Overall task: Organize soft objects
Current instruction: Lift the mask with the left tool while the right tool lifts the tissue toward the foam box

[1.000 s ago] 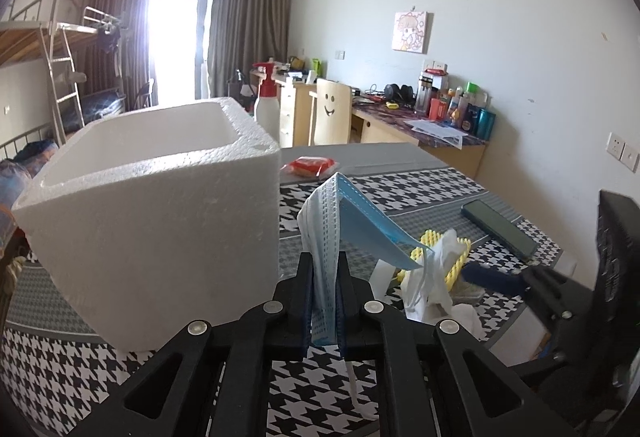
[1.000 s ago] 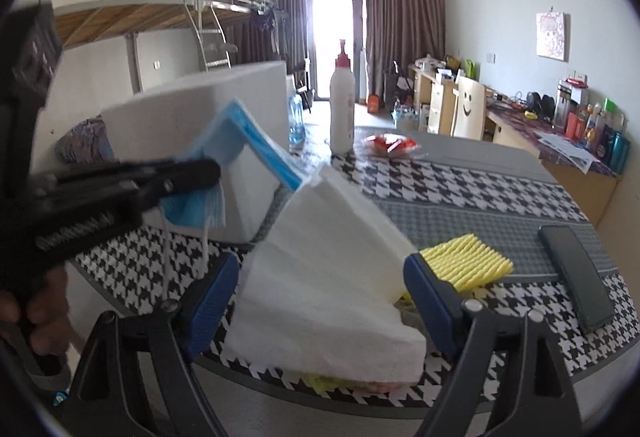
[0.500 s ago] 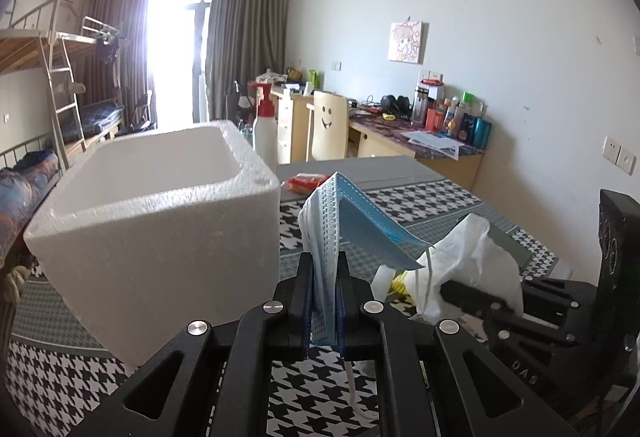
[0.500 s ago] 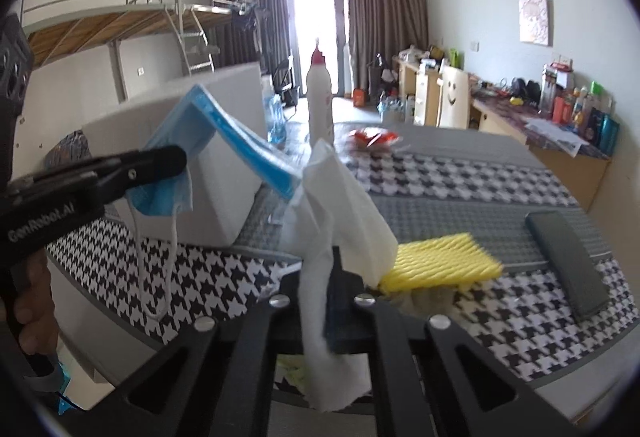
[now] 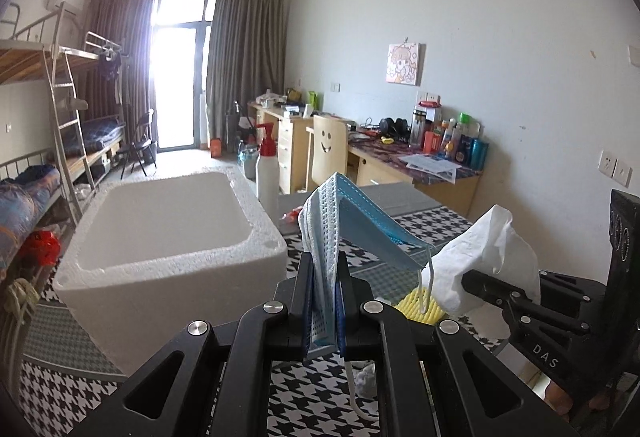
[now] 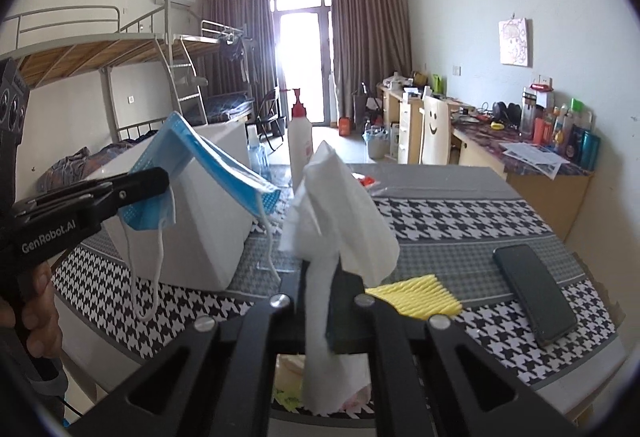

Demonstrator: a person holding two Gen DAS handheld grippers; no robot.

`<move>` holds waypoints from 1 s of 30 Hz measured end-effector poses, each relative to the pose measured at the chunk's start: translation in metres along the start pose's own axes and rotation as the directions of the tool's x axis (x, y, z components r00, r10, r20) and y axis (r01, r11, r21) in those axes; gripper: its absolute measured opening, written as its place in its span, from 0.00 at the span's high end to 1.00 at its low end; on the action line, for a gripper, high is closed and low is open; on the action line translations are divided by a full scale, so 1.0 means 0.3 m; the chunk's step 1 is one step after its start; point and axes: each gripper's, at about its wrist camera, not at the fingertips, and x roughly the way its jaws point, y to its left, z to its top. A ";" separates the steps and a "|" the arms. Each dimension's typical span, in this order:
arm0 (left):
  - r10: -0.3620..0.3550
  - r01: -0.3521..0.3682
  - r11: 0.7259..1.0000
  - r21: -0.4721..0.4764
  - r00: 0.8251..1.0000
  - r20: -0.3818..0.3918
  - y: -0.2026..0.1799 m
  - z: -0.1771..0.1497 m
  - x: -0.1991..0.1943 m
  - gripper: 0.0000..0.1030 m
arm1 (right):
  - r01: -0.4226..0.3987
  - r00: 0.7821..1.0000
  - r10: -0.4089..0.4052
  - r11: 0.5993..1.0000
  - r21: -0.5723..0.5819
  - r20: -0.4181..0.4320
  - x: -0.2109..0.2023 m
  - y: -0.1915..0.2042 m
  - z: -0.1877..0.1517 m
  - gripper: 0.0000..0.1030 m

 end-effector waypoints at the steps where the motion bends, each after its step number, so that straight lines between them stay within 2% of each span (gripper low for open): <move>1: 0.003 -0.003 1.000 0.001 1.000 0.005 0.001 0.005 -0.002 0.91 | 0.000 1.000 0.000 1.000 0.000 0.006 -0.004 0.001 0.005 0.94; 30: 0.036 -0.038 0.999 0.027 0.995 0.091 0.023 0.162 -0.038 0.91 | -0.012 0.993 0.012 1.000 -0.001 0.115 -0.025 -0.019 0.153 0.94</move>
